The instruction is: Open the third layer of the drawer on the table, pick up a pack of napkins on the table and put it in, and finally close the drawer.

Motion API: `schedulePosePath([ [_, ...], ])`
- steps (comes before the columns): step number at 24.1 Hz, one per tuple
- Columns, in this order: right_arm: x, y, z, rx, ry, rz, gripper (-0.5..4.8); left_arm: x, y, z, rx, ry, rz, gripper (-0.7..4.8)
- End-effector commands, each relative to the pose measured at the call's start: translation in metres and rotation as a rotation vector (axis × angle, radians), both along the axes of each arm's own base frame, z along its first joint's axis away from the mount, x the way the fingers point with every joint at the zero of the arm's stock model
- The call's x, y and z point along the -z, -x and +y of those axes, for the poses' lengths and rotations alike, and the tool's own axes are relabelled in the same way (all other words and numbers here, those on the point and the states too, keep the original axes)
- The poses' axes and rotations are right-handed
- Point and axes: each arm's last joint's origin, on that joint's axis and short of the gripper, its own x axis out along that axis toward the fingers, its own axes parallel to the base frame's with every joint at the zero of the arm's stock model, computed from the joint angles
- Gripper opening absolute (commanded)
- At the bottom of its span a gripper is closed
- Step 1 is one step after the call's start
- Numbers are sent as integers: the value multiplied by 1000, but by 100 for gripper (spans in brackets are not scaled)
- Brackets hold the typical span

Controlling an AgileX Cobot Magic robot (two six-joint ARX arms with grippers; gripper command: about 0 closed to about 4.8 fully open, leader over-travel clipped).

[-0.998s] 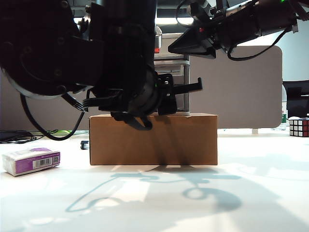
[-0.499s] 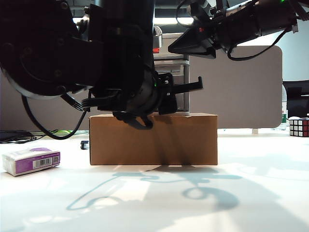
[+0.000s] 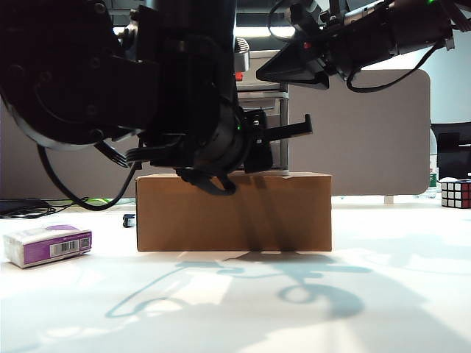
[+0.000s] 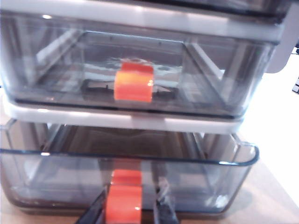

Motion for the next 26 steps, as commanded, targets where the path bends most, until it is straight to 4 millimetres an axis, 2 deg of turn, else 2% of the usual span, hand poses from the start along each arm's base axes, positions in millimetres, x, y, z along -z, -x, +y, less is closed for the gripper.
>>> schedulePosePath([
  [1,-3,0,0,5,-3,-20,-6,-3,-2,0,6,9,-12,111],
  [7,-3,0,0,5,-3,-20,-6,-3,-2,0,5,9,-12,101],
  [9,-3,0,0,5,-3,-20,-6,-3,-2,0,5,4,-9,24],
  [14,-3,0,0,5,-3,-20,-6,-3,-2,0,4,4,-8,-5],
  [18,-3,0,0,5,-3,-20,-6,-3,0,-1,-18,3,-9,-6],
  [26,2,-3,1,7,1,-8,-6,-1,16,-10,-23,-13,-2,-6],
])
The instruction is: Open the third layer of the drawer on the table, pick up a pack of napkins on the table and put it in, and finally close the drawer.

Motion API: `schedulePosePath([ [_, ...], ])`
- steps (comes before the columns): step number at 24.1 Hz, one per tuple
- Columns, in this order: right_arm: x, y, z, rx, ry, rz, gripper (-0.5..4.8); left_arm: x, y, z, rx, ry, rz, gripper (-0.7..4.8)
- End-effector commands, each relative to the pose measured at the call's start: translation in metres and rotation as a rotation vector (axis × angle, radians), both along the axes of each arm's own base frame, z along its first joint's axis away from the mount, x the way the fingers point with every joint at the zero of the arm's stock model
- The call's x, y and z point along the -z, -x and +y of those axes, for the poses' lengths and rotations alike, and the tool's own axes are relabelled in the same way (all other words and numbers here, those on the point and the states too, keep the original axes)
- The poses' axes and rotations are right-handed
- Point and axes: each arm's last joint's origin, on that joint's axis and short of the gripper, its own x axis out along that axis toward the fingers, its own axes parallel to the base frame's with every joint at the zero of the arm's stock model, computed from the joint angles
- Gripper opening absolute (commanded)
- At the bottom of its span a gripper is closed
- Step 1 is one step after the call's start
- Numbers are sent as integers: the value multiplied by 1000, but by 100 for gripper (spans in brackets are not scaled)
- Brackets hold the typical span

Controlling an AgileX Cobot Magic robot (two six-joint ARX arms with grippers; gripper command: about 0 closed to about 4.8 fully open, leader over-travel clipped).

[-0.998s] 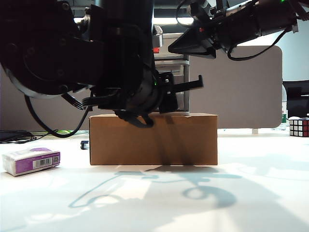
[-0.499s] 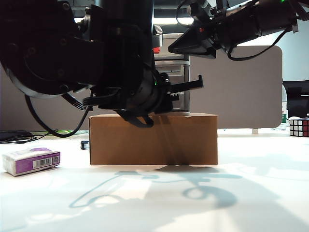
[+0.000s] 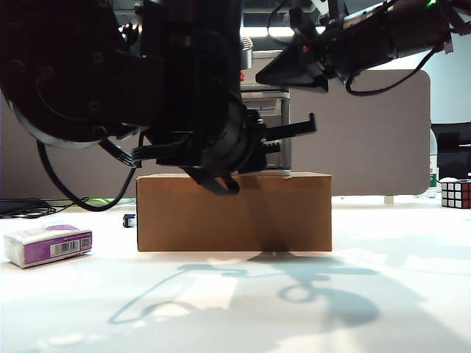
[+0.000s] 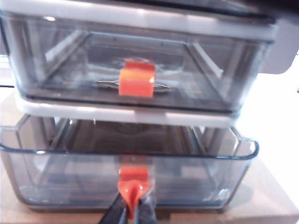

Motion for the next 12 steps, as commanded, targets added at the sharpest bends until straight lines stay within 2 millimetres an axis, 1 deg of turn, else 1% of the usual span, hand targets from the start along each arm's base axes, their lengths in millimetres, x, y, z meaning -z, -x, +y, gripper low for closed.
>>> schedulePosePath([
  [1,-3,-1,0,9,-3,-21,-6,-1,9,-5,-4,-9,0,-6],
  [8,-3,-1,0,25,-3,-27,-6,-1,31,-15,-25,-36,7,-6],
  [9,-3,-1,0,25,-3,-26,-6,0,37,-16,-29,-44,9,-6],
  [12,-3,-1,0,25,-3,-26,-6,0,50,-15,-22,-51,11,-6],
])
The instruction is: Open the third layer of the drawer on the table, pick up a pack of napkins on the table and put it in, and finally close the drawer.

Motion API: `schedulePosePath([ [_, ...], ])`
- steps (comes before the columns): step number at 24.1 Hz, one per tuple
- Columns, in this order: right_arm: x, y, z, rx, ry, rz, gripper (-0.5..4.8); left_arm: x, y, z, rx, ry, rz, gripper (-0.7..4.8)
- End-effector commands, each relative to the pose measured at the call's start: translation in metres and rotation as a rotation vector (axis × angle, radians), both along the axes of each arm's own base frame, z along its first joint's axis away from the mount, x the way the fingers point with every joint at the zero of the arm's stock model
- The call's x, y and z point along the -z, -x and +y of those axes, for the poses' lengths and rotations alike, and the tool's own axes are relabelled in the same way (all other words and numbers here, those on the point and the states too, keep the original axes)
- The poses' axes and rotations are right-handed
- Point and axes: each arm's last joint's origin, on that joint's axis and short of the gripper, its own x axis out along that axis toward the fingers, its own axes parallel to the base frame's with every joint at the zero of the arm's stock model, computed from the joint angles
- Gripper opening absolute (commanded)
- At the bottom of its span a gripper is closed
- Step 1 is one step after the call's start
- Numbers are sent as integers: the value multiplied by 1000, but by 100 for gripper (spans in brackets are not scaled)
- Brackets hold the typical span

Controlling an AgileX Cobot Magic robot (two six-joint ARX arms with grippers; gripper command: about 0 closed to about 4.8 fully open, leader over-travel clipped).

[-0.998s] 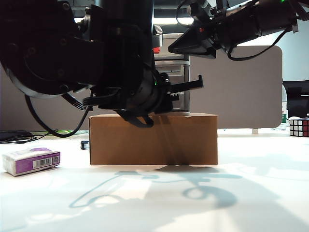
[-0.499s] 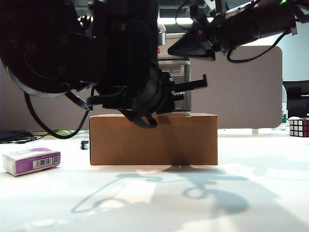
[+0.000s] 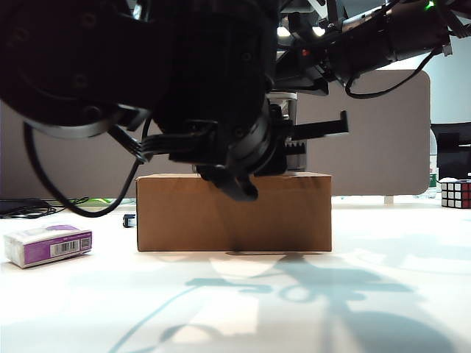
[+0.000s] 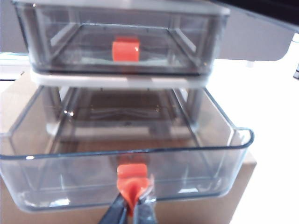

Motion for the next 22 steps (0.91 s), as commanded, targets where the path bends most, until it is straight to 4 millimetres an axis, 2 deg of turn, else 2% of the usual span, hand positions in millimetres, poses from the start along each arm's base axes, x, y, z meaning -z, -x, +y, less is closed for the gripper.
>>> schedulePosePath([
  [1,-4,-1,0,12,-6,-27,-6,-2,13,2,-2,-6,0,-6],
  [12,-4,0,0,11,-5,-25,-6,-2,43,14,56,24,26,-6],
  [16,-3,0,0,10,-4,-22,-6,0,47,15,75,5,32,4],
  [17,-3,0,0,10,-3,-21,-6,1,47,15,75,-7,36,54],
  [18,-3,0,0,10,-3,-20,-6,3,47,15,73,-37,42,190],
  [19,-3,0,0,10,-3,-19,-6,4,47,16,67,-50,46,260],
  [20,-3,0,0,10,-3,-20,-6,6,51,15,78,-74,53,294],
  [22,-3,0,0,6,-2,-16,-6,2,66,15,56,-126,50,291],
])
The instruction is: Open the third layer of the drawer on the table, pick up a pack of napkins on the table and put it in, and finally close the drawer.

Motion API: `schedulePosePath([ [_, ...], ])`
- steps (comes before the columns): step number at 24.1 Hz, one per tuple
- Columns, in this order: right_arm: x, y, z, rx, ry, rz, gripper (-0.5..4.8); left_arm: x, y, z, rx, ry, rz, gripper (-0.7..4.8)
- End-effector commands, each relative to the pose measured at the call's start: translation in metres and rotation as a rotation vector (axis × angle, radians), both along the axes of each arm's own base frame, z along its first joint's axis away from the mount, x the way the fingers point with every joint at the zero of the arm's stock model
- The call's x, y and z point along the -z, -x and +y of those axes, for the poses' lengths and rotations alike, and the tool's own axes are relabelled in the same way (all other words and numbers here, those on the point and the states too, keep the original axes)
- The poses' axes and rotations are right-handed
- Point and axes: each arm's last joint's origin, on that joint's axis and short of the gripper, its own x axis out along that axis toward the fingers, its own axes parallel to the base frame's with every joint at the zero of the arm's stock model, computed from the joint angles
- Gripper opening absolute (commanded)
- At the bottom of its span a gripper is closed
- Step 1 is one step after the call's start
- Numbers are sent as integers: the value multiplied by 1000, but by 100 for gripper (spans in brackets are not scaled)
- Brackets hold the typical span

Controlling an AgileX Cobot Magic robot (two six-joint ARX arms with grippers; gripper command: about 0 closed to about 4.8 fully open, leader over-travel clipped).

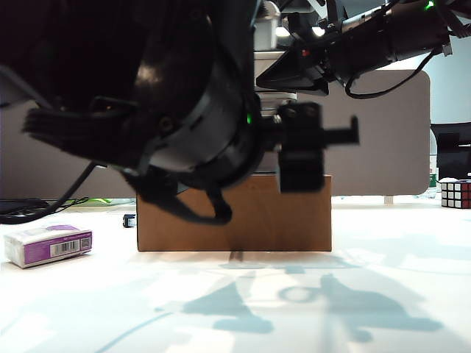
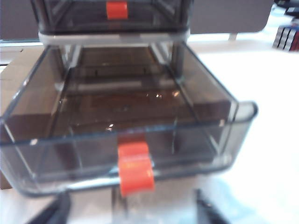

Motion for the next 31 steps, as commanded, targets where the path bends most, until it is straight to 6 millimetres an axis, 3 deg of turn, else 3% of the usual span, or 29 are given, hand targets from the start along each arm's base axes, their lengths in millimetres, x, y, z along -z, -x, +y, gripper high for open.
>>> schedulePosePath([
  [1,-3,0,0,4,-1,-13,-6,-8,23,0,-27,-63,-14,291],
  [2,-2,0,0,3,1,-6,-6,-18,36,3,-26,-98,-23,286],
  [5,-1,0,0,-8,4,6,-6,-38,44,18,15,-167,10,272],
  [7,0,1,0,-21,4,20,-6,-51,38,39,52,-210,87,202],
  [8,1,1,0,-23,8,33,-6,-59,32,54,61,-216,149,159],
  [15,4,2,1,-41,17,65,-6,-99,-10,133,70,-181,317,160],
  [18,4,2,1,-40,15,69,-6,-101,-41,165,212,-141,417,79],
  [21,5,2,0,-39,12,78,-6,-92,-68,200,233,-115,504,88],
  [24,5,2,0,-37,4,89,-6,-89,-83,235,69,-97,524,155],
  [27,5,2,0,-37,3,89,-6,-88,-86,244,31,-100,519,155],
  [29,5,2,0,-37,4,90,-6,-88,-90,243,133,-202,478,157],
  [31,5,2,0,-37,4,91,-6,-82,-95,239,295,-315,447,276],
])
